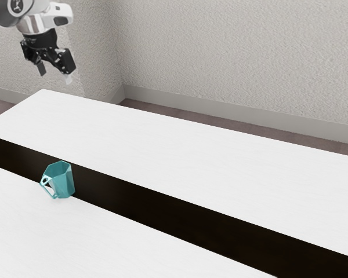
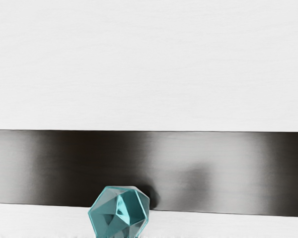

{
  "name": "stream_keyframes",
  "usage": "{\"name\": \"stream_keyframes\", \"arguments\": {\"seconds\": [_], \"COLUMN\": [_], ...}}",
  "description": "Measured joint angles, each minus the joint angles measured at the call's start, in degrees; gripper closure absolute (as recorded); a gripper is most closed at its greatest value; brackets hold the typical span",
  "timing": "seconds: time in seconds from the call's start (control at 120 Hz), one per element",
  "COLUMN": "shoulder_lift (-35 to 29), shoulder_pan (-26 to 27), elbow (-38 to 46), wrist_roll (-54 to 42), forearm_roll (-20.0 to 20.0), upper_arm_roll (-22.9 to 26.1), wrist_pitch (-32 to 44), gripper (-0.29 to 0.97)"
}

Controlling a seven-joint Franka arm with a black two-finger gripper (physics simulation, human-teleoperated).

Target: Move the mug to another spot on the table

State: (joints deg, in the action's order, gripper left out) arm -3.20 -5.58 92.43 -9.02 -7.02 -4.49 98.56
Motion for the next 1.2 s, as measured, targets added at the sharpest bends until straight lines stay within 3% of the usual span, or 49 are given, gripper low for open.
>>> {"name": "stream_keyframes", "arguments": {"seconds": [0.133, 0.517, 0.817, 1.2], "shoulder_lift": [-0.29, -1.91, -5.0, -3.66], "shoulder_pan": [-1.24, -2.26, -7.74, -12.64], "elbow": [1.38, 18.35, 34.25, 37.34], "wrist_roll": [1.29, 0.38, -7.25, -19.66], "forearm_roll": [0.04, 0.18, -0.03, -0.03], "upper_arm_roll": [-0.13, -1.43, -1.83, -1.98], "wrist_pitch": [-0.08, 0.39, 8.83, 18.59], "gripper": [0.0, 0.0, 0.0, 0.0]}}
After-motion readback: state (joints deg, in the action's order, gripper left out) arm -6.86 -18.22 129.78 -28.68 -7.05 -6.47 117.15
